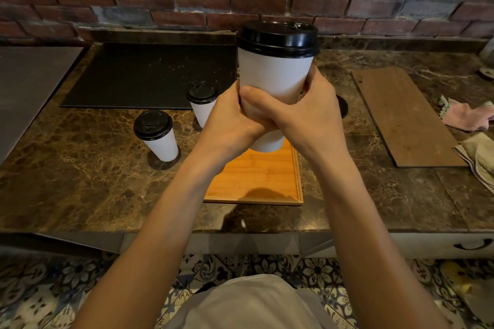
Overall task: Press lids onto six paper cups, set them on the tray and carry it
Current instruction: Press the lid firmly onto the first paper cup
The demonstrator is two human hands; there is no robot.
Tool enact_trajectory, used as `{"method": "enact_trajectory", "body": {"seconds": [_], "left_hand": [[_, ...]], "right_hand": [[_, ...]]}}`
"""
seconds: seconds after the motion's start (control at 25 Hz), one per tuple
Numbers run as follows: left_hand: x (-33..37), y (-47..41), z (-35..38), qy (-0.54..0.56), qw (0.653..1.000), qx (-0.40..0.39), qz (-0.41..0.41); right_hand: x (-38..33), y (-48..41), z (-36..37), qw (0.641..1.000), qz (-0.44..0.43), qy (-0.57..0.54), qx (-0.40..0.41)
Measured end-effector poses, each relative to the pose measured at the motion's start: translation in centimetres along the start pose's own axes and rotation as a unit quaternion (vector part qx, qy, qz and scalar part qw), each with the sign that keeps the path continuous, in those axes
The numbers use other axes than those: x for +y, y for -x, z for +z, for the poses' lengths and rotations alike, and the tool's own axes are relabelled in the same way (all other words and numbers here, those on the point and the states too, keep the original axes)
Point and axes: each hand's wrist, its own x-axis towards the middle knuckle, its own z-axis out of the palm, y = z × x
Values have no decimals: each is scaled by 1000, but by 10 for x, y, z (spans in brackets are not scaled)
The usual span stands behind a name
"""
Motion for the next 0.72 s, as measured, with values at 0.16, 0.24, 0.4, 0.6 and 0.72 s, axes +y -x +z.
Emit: {"method": "enact_trajectory", "body": {"seconds": [0.16, 0.24, 0.4, 0.6, 0.72], "left_hand": [[1, 1, -4, 11, 1000, -8, 2], [3, 2, -7, 28, 999, -27, 0], [10, 2, -10, 46, 997, -62, -11], [19, 3, -19, 94, 983, -157, -17], [19, 4, -18, 111, 977, -181, -21]], "right_hand": [[-4, -1, -6, 1000, -10, -13, -12], [-5, -2, -10, 999, -26, -22, -24], [-5, -3, -16, 996, -38, -57, -63], [1, -4, -25, 981, -39, -138, -130], [5, -6, -27, 974, -42, -166, -151]]}}
